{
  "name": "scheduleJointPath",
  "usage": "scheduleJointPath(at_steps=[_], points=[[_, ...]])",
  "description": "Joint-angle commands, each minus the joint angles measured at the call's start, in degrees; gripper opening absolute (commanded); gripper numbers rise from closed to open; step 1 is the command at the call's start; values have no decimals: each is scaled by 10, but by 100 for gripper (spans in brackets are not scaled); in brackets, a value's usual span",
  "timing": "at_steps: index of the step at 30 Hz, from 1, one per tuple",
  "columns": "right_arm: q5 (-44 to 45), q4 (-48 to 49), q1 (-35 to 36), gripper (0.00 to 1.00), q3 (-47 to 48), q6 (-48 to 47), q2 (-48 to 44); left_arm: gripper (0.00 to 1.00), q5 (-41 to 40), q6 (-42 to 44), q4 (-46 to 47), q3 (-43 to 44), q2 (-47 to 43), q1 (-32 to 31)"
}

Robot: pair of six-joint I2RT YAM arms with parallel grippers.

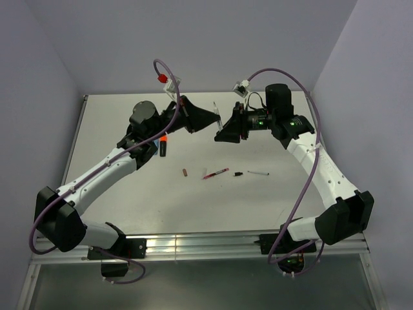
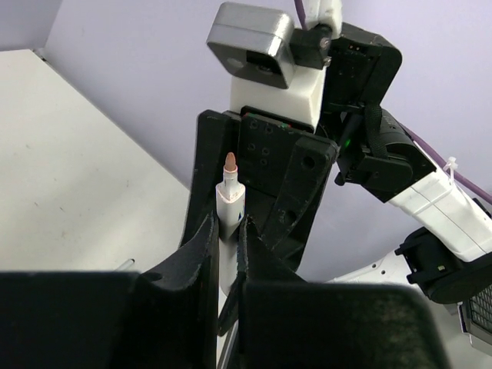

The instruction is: Insert the pens into the pen caps

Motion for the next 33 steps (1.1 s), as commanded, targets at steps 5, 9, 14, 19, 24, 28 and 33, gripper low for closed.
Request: scheduleJointPath(at_steps=[5,9,14,19,24,28,33], points=[[-57,72,3,37,-2,47,-3,0,6,-12,39,-2,4,-2],[-64,81,3,30,-11,58,-7,0,7,-20,45,-8,5,-2],[-59,85,3,0,-14,62,-6,0,13,-25,45,-8,7,-2],[-52,84,2,0,-20,60,-8,42,26,0,2,16,11,-2],[-23,81,-11,0,-59,43,-28,77,13,125,-113,48,-25,32],[38,71,-43,0,-107,9,-67,72,-62,313,-297,83,-58,73],[110,22,-100,0,-135,-35,-99,60,-147,375,-485,105,-41,73]])
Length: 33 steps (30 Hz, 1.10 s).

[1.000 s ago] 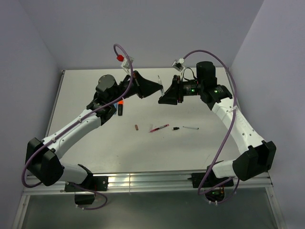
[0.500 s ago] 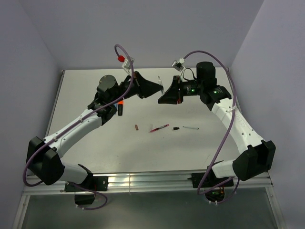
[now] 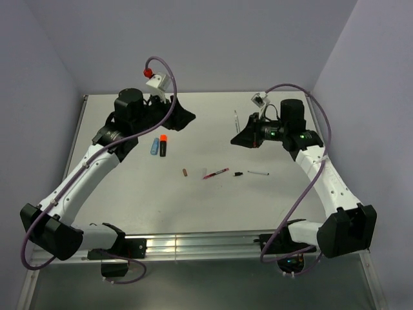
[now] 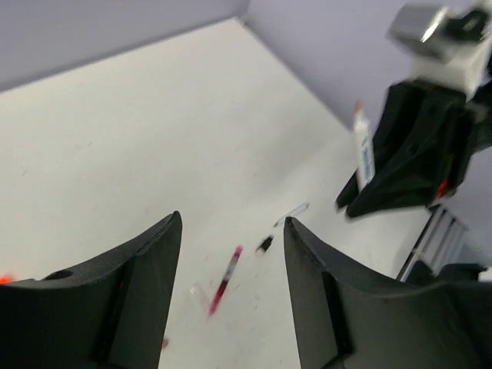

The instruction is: Insert the pens into the pen caps

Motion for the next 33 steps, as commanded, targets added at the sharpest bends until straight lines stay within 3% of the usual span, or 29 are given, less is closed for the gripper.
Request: scheduleJointPath(at_steps=[1,3,7,10,17,25,33], points=[[75,-29,-42,0,0,-52,-40,59,-72,80,-185,11,3,-4],[106,-57,-55,0,1,-69,-47,63,-71,61,-215,-6,19,-5],[141,-79,-70,0,0,-101,-61,58,-105,-39,-262,-46,83,-17],[155,-92,-70,0,0,-113,-67,47,-152,-7,-256,-63,104,-29],[167,-103,-71,0,-6,-121,-73,50,-197,-92,-284,-37,199,-51],[171,-108,-73,0,-3,-122,-71,36,-204,-149,-291,-17,275,-64],[166,-111,-76,0,-9,-123,-68,36,-211,-161,-297,23,334,-66]])
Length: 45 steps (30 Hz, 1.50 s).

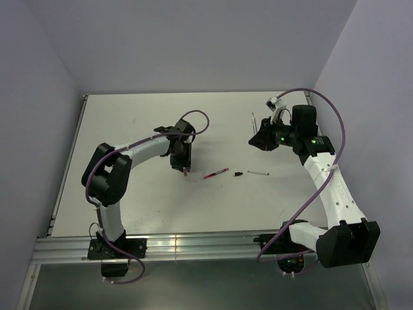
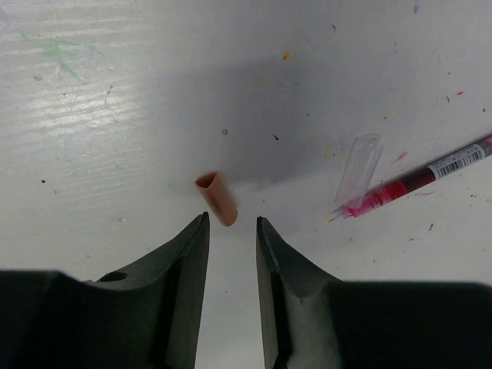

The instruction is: Insert the pens into the pen caps

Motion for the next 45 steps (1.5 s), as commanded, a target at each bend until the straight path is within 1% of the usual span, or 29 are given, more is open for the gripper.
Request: scheduleJointPath(at_steps=[1,9,11,12,13,14,16,17,19,21,23,26,27,28,29,30,31,32,34,35,37,38,39,40,41,42,43,44,45], points=[[-2,-1,-6,0,-2,-8,-11,36,-13,-18,-7,24,12,-3],[-4,-2,-9,0,3,-11,-3,36,-13,-14,-5,8,37,-9],[-6,-2,-11,0,3,-11,-1,34,-13,-9,-2,4,41,-9],[-7,-2,-10,0,3,-12,-1,34,-31,-6,-1,5,43,-9],[-11,-2,-10,0,3,-13,-1,33,-31,1,0,6,48,-9],[-13,-2,-11,0,3,-15,1,28,-34,8,1,10,52,-10],[-16,-4,-11,0,6,-21,5,13,-45,33,3,14,62,-10],[-18,-4,-11,0,8,-22,6,9,-54,47,-2,21,65,-11],[-21,-5,-11,0,17,-26,13,7,-59,65,-9,29,76,-13],[-33,-6,-10,0,26,-28,25,1,-63,87,-12,34,78,-13],[-40,-10,-11,0,43,-28,35,0,-57,109,-13,38,71,-13],[-44,-21,-10,0,64,-36,39,0,-71,152,-5,43,21,-22],[-45,-29,-10,0,72,-44,38,0,-72,170,10,39,-22,-24],[-47,-34,-10,0,76,-47,38,0,-67,195,22,35,-48,-24],[-48,-38,-10,0,80,-50,38,0,-60,259,34,24,-75,-24],[-61,-45,-10,0,82,-50,38,0,-42,295,44,17,-129,-25],[-72,-48,-9,0,83,-50,37,0,-35,328,66,5,-155,-26],[-85,-52,-10,0,82,-50,37,0,-28,394,75,0,-180,-26],[-115,-59,-3,0,79,-49,33,0,-9,441,99,-7,-245,-25],[-125,-63,8,0,78,-52,32,0,3,501,103,-6,-263,-25],[-144,-73,23,0,76,-54,27,0,24,555,115,-10,-307,-28],[-149,-75,31,0,76,-55,25,0,31,616,117,-12,-318,-30],[-158,-79,47,0,75,-55,24,0,34,648,124,-16,-343,-34],[-165,-81,56,0,75,-55,24,0,40,680,133,-36,-358,-38],[-177,-83,63,0,75,-56,26,0,45,750,159,-51,-375,-42],[-181,-90,71,0,79,-57,28,0,52,789,179,-70,-414,-49],[-185,-90,87,0,80,-56,31,0,59,834,197,-113,-435,-52],[-198,-92,95,0,81,-57,32,0,49,910,220,-138,-455,-59],[-200,-95,102,0,81,-57,33,0,39,945,263,-159,-488,-80]])
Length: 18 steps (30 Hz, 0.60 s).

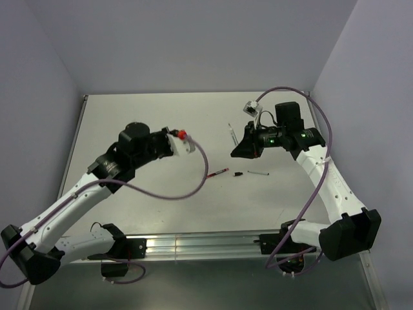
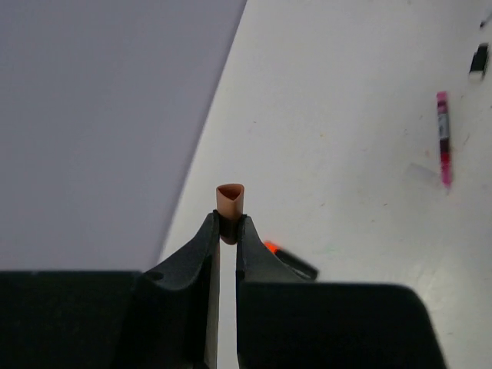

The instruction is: Insert the pens into the pen caps

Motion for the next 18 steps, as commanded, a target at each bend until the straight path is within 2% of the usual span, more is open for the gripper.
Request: scheduleJointPath(at_steps=[1,2,4,8,13,18], points=[[-46,-13,37,0,23,-9,-6,0,4,256,84,-94,-56,-41],[-48,-14,45,0,22,-7,-2,0,-16,313,92,-106,-66,-69],[-53,-19,71,0,20,-10,7,0,-31,374,101,-133,-86,-92],[-22,-35,123,0,22,-25,24,0,-57,456,126,-171,-111,-140],[49,-65,194,0,41,-64,43,0,-60,546,190,-213,-120,-153],[58,-79,209,0,54,-75,47,0,-48,591,199,-234,-136,-158]])
